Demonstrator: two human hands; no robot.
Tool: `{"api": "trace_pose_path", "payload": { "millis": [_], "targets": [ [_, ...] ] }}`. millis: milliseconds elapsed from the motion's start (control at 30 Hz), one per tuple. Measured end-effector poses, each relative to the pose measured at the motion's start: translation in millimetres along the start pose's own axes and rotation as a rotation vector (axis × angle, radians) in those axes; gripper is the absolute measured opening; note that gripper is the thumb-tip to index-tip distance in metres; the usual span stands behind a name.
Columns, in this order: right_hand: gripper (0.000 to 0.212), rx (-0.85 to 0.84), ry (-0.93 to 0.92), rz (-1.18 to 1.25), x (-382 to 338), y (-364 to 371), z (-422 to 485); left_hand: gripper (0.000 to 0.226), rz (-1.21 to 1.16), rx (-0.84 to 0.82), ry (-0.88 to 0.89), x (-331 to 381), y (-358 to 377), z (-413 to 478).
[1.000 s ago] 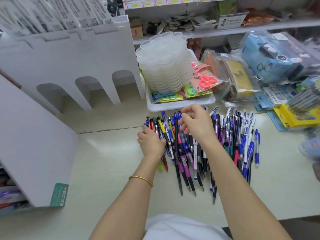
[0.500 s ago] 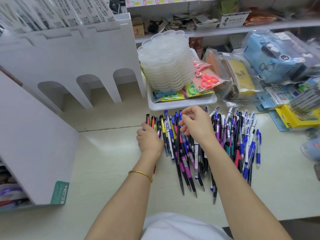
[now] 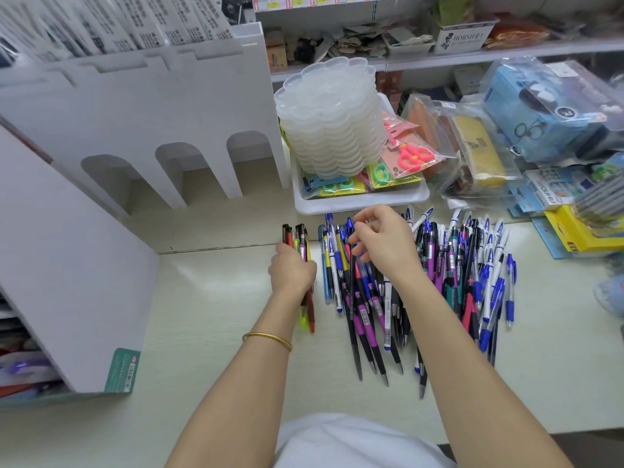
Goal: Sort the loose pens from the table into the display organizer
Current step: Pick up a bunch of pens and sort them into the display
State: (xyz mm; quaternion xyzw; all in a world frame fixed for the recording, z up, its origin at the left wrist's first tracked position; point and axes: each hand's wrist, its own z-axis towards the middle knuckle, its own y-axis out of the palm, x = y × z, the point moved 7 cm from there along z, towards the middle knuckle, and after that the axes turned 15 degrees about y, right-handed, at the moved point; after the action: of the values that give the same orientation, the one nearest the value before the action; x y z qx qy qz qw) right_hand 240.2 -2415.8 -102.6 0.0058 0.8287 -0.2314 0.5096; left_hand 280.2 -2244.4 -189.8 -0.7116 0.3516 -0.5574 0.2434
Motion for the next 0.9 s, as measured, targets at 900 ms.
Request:
{"api": "trace_pose_path", "payload": {
  "millis": [900],
  "targets": [
    [0.012, -0.010, -0.005, -0.012, 4.9, 4.6, 0.5, 0.079, 0.103, 0.003, 0.095, 9.7, 9.8, -4.7]
  ]
}}
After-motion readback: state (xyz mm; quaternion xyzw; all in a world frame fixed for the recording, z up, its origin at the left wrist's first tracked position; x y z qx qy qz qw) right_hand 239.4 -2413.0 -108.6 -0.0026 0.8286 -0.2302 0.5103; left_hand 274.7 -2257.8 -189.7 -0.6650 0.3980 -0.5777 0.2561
